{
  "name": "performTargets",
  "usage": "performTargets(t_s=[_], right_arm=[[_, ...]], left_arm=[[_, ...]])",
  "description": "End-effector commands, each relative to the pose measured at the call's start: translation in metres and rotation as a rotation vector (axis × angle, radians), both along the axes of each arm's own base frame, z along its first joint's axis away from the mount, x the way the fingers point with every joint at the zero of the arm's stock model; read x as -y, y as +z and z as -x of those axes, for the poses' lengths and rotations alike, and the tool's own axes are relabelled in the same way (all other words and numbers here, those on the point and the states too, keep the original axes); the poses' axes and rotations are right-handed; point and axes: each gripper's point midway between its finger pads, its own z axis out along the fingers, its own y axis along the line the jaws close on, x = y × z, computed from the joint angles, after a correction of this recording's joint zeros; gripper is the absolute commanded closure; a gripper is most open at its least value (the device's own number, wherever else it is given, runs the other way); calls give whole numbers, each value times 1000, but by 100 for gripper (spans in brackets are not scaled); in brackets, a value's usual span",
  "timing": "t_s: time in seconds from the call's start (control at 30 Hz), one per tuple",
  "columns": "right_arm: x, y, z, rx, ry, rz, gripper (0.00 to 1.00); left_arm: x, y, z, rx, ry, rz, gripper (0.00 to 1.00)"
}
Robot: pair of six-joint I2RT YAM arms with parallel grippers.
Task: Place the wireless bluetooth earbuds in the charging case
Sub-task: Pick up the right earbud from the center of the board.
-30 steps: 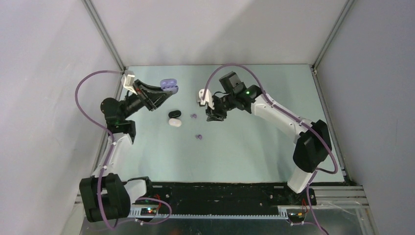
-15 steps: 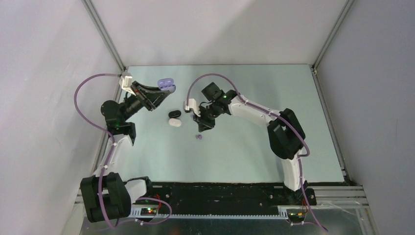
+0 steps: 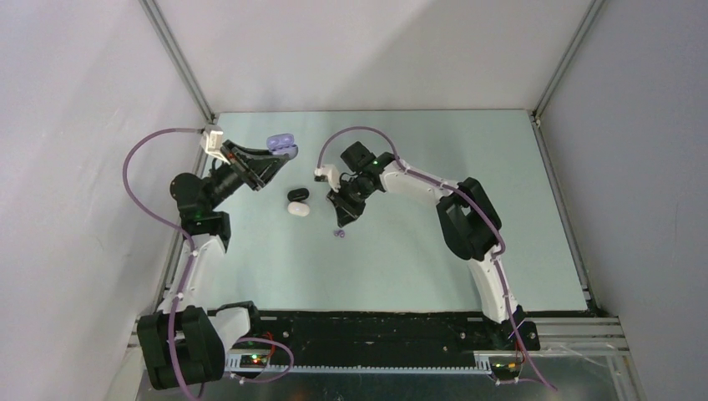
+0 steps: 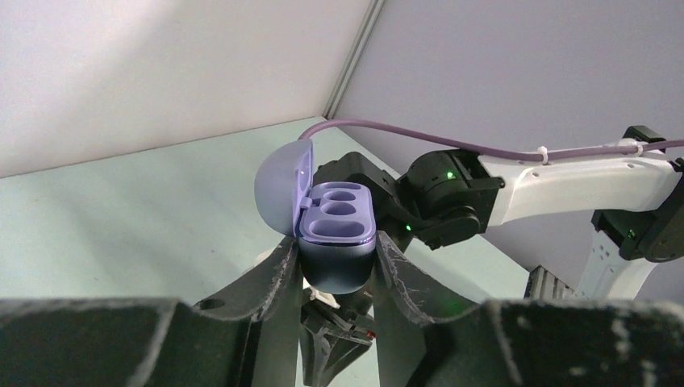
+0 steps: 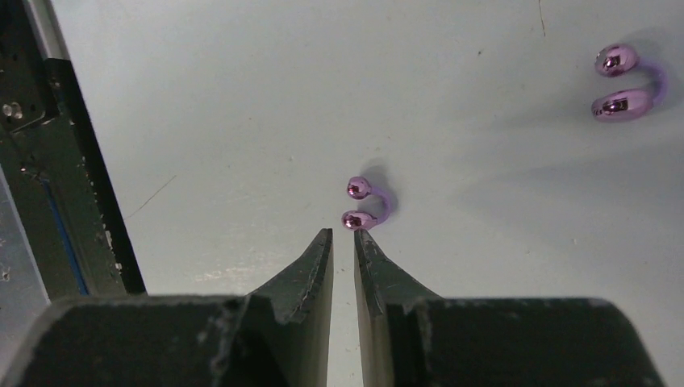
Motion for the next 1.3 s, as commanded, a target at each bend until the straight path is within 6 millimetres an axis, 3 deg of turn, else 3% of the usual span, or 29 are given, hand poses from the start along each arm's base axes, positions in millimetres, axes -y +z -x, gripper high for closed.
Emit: performTargets(t_s=[0.0, 0.4, 0.77, 1.27], right_arm=[[-7, 2, -11, 20, -38, 10, 80], [-7, -21, -22, 54, -58, 60, 81], [-13, -30, -14, 55, -39, 79, 80], [-15, -28, 2, 37, -16, 84, 82]], left_arm=[[-5, 4, -2, 22, 35, -4, 100], [-6, 0, -6, -4, 43, 7, 100], [-7, -5, -10, -23, 51, 9, 100], [-9, -11, -13, -39, 62, 5, 100]])
